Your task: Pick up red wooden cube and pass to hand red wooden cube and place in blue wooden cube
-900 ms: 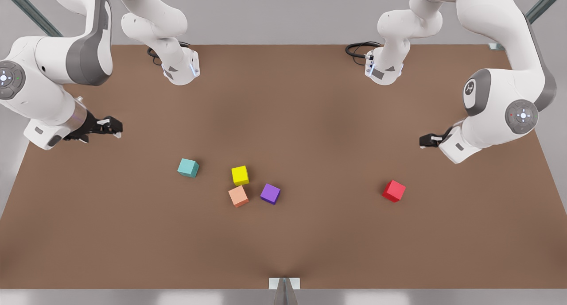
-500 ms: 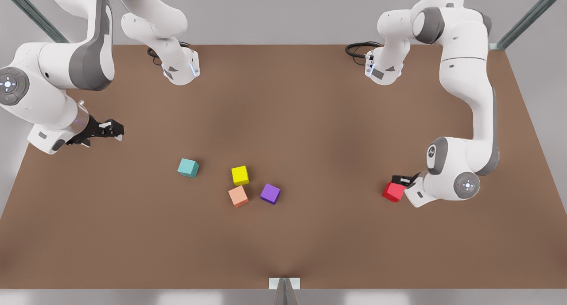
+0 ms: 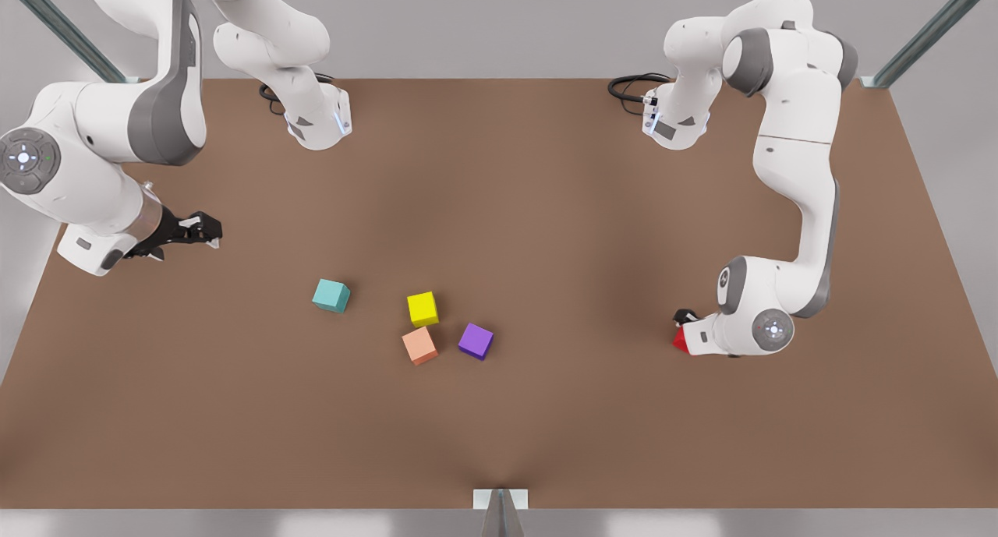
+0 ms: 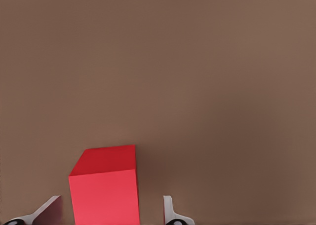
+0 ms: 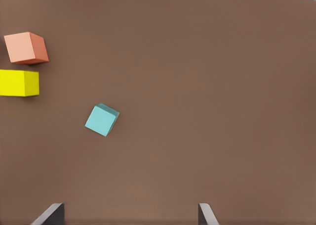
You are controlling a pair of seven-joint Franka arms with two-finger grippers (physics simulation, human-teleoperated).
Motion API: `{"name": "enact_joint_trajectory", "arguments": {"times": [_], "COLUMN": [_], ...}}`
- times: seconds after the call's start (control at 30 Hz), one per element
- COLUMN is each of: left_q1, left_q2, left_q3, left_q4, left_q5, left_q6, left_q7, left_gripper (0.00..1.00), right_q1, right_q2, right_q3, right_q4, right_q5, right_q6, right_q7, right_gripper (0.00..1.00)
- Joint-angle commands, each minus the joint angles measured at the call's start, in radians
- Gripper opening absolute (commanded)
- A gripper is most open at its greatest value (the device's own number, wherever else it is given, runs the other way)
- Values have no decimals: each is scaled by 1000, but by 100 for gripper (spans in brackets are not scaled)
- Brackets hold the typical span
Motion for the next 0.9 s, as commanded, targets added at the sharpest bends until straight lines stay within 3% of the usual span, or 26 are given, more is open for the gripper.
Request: {"name": "enact_joint_trajectory", "arguments": {"times": [0.0, 0.1, 0.2, 0.87], "left_q1": [0, -1, -3, 1], "left_q2": [4, 12, 16, 104], "left_q3": [7, 7, 7, 11], "left_q4": [-1, -1, -2, -1], "left_q5": [3, 1, 1, 7], "left_q6": [60, 60, 55, 98], "left_q7": [267, 249, -21, -63], "left_gripper": [100, 100, 100, 100], "right_q1": [0, 0, 0, 0], "right_q2": [1, 1, 4, 11], "right_q3": [0, 0, 0, -2], "right_q4": [0, -2, -5, -13], "right_q5": [0, 0, 0, 0], "right_q6": [1, 1, 1, 1], "right_q7": [-21, -21, -21, -44], "right_gripper": [100, 100, 100, 100]}}
